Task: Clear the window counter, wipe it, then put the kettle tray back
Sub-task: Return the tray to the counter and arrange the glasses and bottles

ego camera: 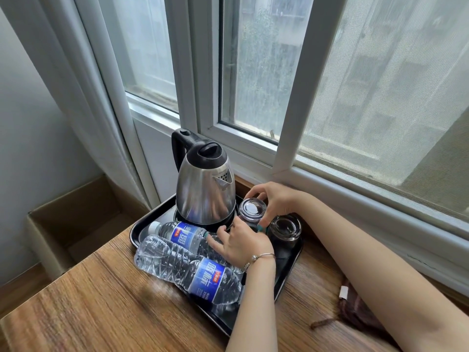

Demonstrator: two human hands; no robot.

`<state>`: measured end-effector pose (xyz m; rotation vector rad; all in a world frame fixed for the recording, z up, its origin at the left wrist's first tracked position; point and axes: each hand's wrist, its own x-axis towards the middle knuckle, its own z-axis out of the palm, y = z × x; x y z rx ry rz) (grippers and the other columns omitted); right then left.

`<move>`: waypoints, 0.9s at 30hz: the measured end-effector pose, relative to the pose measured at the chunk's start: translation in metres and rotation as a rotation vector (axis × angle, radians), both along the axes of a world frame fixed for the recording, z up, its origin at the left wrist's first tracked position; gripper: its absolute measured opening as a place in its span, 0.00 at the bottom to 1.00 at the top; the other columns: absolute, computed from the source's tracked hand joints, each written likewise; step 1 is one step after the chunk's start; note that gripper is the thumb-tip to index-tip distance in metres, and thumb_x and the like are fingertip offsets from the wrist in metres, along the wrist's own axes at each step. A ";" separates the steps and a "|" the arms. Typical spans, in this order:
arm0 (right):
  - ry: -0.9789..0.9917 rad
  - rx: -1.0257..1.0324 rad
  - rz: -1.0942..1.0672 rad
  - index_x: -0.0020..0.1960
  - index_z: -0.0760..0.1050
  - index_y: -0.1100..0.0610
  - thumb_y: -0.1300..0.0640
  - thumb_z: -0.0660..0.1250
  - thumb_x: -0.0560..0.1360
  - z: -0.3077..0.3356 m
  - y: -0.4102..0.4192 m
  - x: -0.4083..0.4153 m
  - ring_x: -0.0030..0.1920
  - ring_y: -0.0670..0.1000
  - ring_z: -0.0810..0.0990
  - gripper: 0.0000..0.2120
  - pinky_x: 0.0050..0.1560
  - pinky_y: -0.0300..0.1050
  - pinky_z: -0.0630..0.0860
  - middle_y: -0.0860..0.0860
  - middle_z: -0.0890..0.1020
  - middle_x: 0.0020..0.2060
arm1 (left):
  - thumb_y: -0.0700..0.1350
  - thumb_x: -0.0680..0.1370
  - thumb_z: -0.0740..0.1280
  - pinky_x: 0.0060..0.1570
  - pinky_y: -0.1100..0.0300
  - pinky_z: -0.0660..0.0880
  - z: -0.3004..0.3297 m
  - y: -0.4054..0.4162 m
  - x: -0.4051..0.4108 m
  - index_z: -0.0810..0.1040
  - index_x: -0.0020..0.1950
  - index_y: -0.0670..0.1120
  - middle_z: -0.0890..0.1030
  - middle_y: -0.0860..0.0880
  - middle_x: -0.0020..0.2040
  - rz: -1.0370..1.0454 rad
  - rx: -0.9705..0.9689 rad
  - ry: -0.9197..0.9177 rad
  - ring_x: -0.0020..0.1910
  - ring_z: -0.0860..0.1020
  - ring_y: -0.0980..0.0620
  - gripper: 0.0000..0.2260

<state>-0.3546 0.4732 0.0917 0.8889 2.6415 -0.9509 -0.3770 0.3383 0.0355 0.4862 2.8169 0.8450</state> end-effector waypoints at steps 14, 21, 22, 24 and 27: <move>0.186 -0.034 -0.198 0.63 0.74 0.38 0.43 0.82 0.47 0.007 -0.019 0.016 0.56 0.45 0.79 0.45 0.64 0.51 0.74 0.43 0.81 0.54 | 0.51 0.71 0.73 0.73 0.51 0.44 0.004 -0.024 -0.006 0.73 0.68 0.54 0.78 0.54 0.64 -0.116 0.151 0.033 0.73 0.62 0.50 0.26; 0.463 0.004 -0.351 0.54 0.75 0.31 0.46 0.83 0.53 0.022 -0.073 0.042 0.59 0.40 0.78 0.33 0.65 0.49 0.72 0.42 0.81 0.54 | 0.58 0.68 0.75 0.69 0.53 0.61 0.022 -0.050 -0.041 0.74 0.66 0.54 0.77 0.51 0.64 -0.384 0.219 0.109 0.70 0.64 0.49 0.29; 0.483 0.016 -0.372 0.54 0.75 0.30 0.43 0.82 0.52 0.022 -0.083 0.046 0.58 0.40 0.78 0.33 0.65 0.50 0.73 0.41 0.82 0.54 | 0.58 0.68 0.74 0.67 0.54 0.62 0.025 -0.054 -0.048 0.73 0.67 0.54 0.77 0.50 0.64 -0.454 0.208 0.123 0.69 0.66 0.49 0.29; 0.504 0.050 -0.404 0.55 0.75 0.30 0.41 0.81 0.51 0.021 -0.103 0.053 0.56 0.39 0.80 0.34 0.63 0.51 0.75 0.40 0.82 0.53 | 0.60 0.69 0.73 0.64 0.55 0.65 0.030 -0.061 -0.060 0.71 0.69 0.53 0.77 0.49 0.63 -0.594 0.166 0.188 0.66 0.69 0.49 0.31; 0.519 0.075 -0.441 0.54 0.76 0.32 0.45 0.82 0.56 0.017 -0.134 0.057 0.56 0.36 0.78 0.30 0.61 0.46 0.73 0.39 0.83 0.52 | 0.60 0.70 0.71 0.62 0.54 0.67 0.033 -0.072 -0.075 0.67 0.71 0.53 0.77 0.50 0.62 -0.753 0.125 0.298 0.64 0.71 0.48 0.32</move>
